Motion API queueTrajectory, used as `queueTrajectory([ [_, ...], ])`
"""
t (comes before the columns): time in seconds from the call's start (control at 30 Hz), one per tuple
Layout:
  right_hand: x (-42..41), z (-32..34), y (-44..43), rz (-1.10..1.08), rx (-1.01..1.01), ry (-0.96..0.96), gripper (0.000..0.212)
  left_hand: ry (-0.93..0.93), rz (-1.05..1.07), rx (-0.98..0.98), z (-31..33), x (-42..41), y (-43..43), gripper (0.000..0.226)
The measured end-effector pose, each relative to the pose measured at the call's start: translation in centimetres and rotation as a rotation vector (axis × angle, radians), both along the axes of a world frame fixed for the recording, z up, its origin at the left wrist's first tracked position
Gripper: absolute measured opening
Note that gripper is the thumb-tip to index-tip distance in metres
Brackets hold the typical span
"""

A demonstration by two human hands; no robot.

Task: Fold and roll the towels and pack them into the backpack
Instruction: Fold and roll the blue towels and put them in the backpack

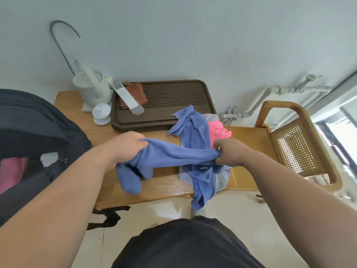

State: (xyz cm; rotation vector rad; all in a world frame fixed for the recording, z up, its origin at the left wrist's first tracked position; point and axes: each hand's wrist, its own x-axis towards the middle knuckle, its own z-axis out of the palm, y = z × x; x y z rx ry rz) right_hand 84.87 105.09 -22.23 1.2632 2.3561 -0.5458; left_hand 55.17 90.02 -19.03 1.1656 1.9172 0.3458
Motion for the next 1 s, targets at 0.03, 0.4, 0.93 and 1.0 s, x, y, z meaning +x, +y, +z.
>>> queueTrajectory([
  [0.03,0.5,-0.1,-0.4,0.014,-0.074,-0.059,0.023,-0.023,-0.089,-0.108,-0.1,0.0,-0.2,0.027],
  [0.4,3.4,2.1,2.8,-0.232,-0.167,0.091,0.044,-0.145,-0.018,-0.128,-4.5,-0.2,3.3,0.035],
  [0.93,7.3,-10.5,13.6,-0.582,-0.102,0.486,0.034,0.345,0.39,0.024,-14.4,4.8,9.7,0.033],
  [1.0,5.9,-10.3,15.0,-0.58,-0.12,0.552,0.036,0.375,0.438,0.044,-14.3,4.7,11.0,0.031],
])
